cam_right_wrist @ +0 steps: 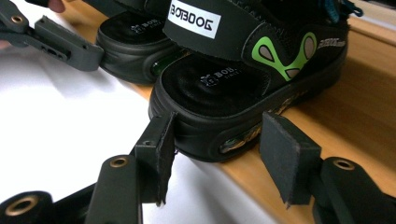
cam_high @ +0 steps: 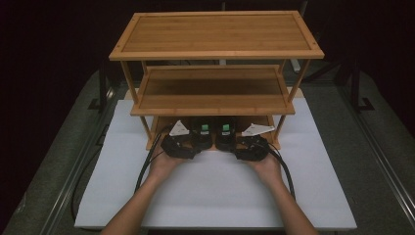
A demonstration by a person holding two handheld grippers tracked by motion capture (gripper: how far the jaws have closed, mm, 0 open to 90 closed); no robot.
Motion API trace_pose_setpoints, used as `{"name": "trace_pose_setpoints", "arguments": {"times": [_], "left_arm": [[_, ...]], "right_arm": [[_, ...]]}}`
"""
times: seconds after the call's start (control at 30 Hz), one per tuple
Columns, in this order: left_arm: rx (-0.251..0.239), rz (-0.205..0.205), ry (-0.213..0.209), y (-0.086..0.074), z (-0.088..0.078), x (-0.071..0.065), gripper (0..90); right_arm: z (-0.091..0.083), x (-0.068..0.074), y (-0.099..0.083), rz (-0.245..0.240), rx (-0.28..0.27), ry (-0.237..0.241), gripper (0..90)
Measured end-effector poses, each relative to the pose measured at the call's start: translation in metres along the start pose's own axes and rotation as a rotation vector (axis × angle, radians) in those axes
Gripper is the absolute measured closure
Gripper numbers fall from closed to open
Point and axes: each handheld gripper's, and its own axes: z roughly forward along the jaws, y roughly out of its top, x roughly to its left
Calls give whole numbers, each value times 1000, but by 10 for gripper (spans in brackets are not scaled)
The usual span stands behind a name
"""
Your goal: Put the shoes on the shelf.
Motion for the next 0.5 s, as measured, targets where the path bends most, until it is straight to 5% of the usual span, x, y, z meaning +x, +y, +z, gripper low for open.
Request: {"name": "trace_pose_setpoints", "arguments": {"times": [0.3, 0.5], "left_arm": [[5, -25, 35, 3, 11, 10, 301], [7, -24, 40, 4, 11, 9, 299]], "right_arm": [[8, -11, 2, 12, -9, -95, 452], [15, -11, 5, 29, -23, -98, 439]]}}
